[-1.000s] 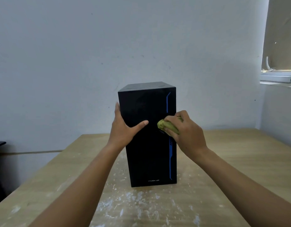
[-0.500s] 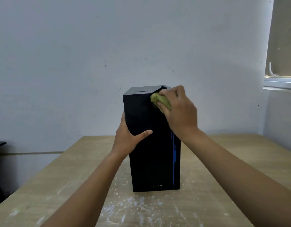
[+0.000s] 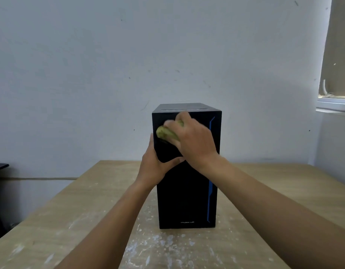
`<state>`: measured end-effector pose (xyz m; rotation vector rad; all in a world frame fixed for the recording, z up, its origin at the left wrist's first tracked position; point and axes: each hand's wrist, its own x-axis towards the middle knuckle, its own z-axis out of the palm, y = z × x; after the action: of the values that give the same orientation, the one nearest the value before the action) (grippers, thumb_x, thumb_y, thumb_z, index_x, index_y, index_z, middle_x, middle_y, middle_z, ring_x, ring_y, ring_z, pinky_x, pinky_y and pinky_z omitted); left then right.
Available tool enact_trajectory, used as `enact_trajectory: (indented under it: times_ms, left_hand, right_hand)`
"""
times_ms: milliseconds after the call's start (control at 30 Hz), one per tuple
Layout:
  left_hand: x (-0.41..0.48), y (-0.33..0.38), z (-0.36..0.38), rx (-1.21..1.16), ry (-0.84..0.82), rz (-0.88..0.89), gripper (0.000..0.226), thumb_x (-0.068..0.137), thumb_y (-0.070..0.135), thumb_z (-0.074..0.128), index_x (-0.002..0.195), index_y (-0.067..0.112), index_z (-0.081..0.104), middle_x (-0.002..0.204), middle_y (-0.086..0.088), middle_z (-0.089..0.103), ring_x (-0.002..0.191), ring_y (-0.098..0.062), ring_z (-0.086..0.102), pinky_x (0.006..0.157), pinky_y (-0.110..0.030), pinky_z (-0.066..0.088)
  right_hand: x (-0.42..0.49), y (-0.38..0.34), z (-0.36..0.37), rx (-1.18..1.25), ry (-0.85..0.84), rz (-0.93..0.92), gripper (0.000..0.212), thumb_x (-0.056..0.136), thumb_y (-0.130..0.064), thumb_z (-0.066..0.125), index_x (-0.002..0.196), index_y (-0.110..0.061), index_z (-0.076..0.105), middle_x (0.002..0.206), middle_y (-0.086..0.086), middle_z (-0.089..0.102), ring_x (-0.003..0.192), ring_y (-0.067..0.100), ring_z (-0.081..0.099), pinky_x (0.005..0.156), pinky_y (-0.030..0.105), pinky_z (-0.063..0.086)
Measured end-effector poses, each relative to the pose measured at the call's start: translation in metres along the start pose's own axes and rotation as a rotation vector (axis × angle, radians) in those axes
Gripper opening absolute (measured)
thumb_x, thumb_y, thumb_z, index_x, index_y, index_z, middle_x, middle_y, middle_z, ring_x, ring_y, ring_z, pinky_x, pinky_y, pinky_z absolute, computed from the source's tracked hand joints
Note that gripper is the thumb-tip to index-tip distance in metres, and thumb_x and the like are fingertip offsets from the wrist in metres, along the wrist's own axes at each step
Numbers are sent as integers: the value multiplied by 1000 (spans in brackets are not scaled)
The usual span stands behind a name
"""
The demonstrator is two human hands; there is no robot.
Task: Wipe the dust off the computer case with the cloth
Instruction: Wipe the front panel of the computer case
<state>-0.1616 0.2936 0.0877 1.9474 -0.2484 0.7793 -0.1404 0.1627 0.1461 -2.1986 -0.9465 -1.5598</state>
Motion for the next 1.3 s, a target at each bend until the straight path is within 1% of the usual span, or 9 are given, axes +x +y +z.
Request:
enact_trajectory:
  times_ms: [167,300,467,567,700,800,867,1033,1300]
  left_hand:
    - [0,2,-2,14,-22,-5,94,71,39,86,147,33,31,119,28,54,103,7,54,72,-1,43]
    - [0,3,-3,21,-21,-7,84,72,34,85,140,35,35,105,33,55,88,22,54,68,1,42]
    - [6,-7,-1,120,-11,-125,16,81,10,72,79,13,57,66,8,58,61,-13,56,45,-10,36]
    - [4,-9,3,131,-6,-131,33,84,0,66,63,18,47,57,5,52,51,-9,47,41,-11,33]
    - [2,-7,1,55,5,-108,33,77,15,80,91,26,52,82,14,61,71,2,58,53,-7,41]
    - [1,-4,1,34,-2,-56,71,72,33,85,129,31,44,104,29,57,89,19,56,67,0,42]
    - [0,-3,1,28,0,-49,84,71,40,84,141,30,40,114,29,56,98,14,56,71,1,42]
    - [0,-3,0,8,-11,-69,89,70,41,84,144,28,37,119,22,54,109,-2,54,72,-4,44]
    - [23,12,-12,-42,-44,-68,92,67,47,83,143,26,36,128,10,54,117,-13,55,93,-29,51]
  right_hand:
    - [44,-14,0,-21,84,62,27,77,-19,79,100,-19,66,94,8,54,53,21,52,41,28,43]
    - [38,-20,12,-57,121,32,25,77,-22,79,98,-19,65,92,6,55,55,21,52,42,29,44]
    - [3,-29,30,-120,40,-61,29,69,-19,82,93,-21,66,88,4,57,55,19,49,41,29,42]
    - [-5,-27,32,-95,16,-66,29,69,-16,81,94,-20,66,88,5,56,54,19,48,42,29,41]
    - [5,-22,26,-91,43,-62,25,72,-19,80,94,-19,66,88,6,56,53,19,49,41,30,42]
    - [20,-13,14,-82,67,44,20,77,-23,78,93,-19,66,88,5,57,52,18,51,40,29,44]
    - [30,-6,1,-69,79,90,20,80,-24,76,97,-19,66,91,6,56,52,20,53,41,30,45]
    - [33,25,-40,19,-23,270,33,93,-42,56,122,-25,59,113,5,48,76,21,54,63,32,46]
    - [8,66,-61,101,-46,513,34,94,-45,54,123,-28,56,113,1,46,83,26,57,67,30,38]
